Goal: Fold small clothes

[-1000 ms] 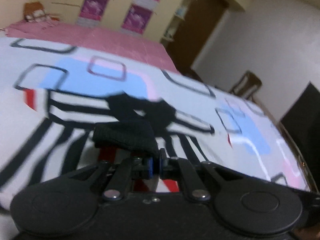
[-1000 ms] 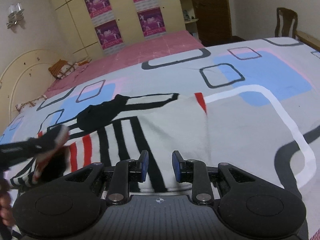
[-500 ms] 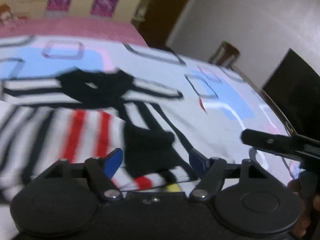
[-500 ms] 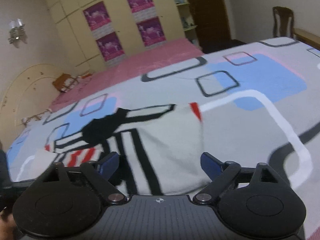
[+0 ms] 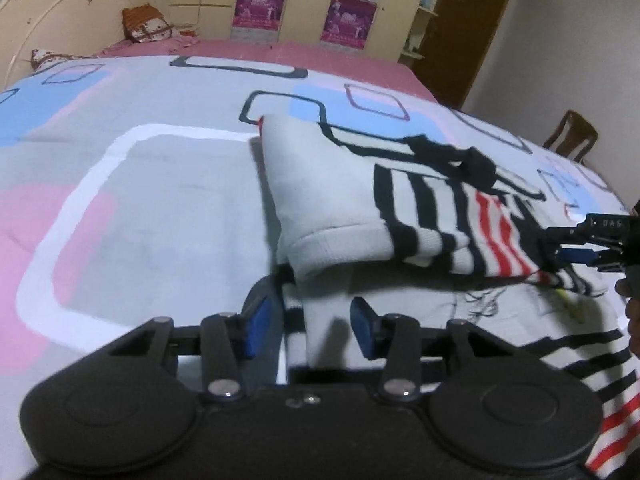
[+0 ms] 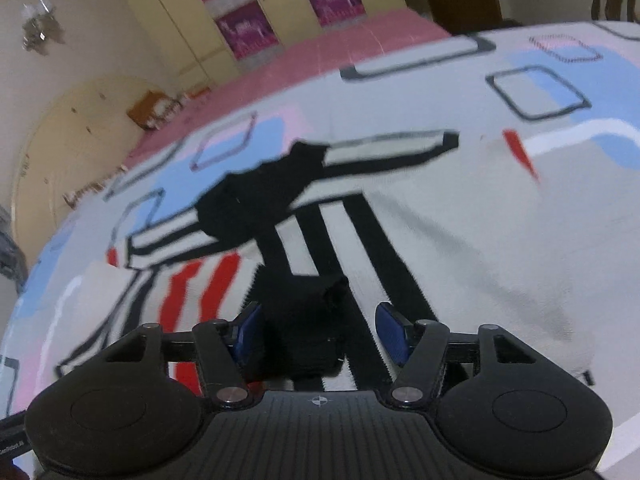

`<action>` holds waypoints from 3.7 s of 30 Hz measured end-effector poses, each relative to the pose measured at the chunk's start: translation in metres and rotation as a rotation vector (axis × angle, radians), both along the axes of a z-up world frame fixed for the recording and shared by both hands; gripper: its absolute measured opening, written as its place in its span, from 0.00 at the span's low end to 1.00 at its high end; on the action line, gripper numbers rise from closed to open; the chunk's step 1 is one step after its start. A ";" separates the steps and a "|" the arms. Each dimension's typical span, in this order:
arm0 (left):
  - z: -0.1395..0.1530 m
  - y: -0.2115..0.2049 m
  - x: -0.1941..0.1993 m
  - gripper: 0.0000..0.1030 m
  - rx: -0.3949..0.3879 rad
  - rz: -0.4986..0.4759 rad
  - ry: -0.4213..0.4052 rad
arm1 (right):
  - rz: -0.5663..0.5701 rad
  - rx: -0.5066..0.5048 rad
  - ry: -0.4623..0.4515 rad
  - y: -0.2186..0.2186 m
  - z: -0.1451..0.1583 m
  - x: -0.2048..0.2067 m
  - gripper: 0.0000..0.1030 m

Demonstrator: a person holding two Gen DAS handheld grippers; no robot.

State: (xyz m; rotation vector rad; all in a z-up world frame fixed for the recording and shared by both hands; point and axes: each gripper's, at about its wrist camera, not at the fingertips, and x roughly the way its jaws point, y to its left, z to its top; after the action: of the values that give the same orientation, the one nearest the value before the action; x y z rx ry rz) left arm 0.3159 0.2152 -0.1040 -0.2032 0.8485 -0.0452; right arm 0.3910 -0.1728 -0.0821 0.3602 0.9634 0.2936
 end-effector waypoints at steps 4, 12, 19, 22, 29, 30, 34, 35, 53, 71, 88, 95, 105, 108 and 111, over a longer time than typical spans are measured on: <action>-0.010 -0.001 0.014 0.30 0.052 -0.019 -0.019 | 0.041 -0.051 -0.036 0.018 -0.004 0.002 0.50; -0.013 0.008 0.015 0.19 0.065 -0.010 -0.019 | 0.084 -0.132 -0.200 0.024 0.040 -0.012 0.10; -0.013 0.010 0.019 0.19 0.060 -0.034 -0.003 | 0.072 -0.236 -0.201 0.014 0.032 -0.015 0.10; -0.013 0.011 0.021 0.19 0.057 -0.041 0.004 | 0.068 -0.232 -0.181 0.012 0.022 -0.024 0.10; -0.010 0.013 0.023 0.33 0.055 -0.092 0.027 | 0.078 -0.227 -0.088 0.009 0.002 -0.022 0.10; -0.006 0.015 0.019 0.37 0.047 -0.094 0.025 | 0.069 -0.231 -0.083 0.007 0.002 -0.022 0.10; 0.028 0.024 -0.012 0.45 -0.009 -0.045 -0.115 | 0.003 -0.226 -0.194 -0.007 0.032 -0.037 0.50; 0.035 0.022 -0.013 0.45 -0.027 -0.033 -0.154 | 0.016 -0.210 -0.200 -0.007 0.036 -0.037 0.50; 0.012 -0.102 0.111 0.57 -0.069 -0.306 -0.075 | 0.240 -0.161 -0.126 0.069 0.010 0.018 0.25; -0.014 0.011 0.170 0.53 0.005 -0.125 -0.033 | 0.203 -0.233 -0.093 0.093 -0.013 0.072 0.25; -0.012 -0.031 0.112 0.58 0.123 -0.203 -0.050 | 0.328 -0.316 -0.162 0.145 -0.005 0.033 0.25; -0.006 -0.023 0.107 0.59 0.105 -0.168 -0.046 | 0.262 -0.281 -0.153 0.118 0.003 0.026 0.26; 0.000 -0.066 0.077 0.81 -0.004 -0.109 -0.090 | 0.236 -0.184 -0.133 0.123 0.003 -0.001 0.48; -0.012 -0.069 0.072 0.77 0.021 -0.133 -0.062 | 0.275 -0.217 -0.134 0.118 -0.002 -0.012 0.48; -0.015 -0.057 0.062 0.77 0.042 -0.115 -0.072 | 0.274 -0.270 -0.151 0.100 -0.003 -0.024 0.48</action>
State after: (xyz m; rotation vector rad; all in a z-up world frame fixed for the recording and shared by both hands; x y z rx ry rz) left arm 0.3784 0.1584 -0.1188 -0.1120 0.7881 -0.1412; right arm 0.3673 -0.0731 -0.0848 -0.0421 0.8894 0.4277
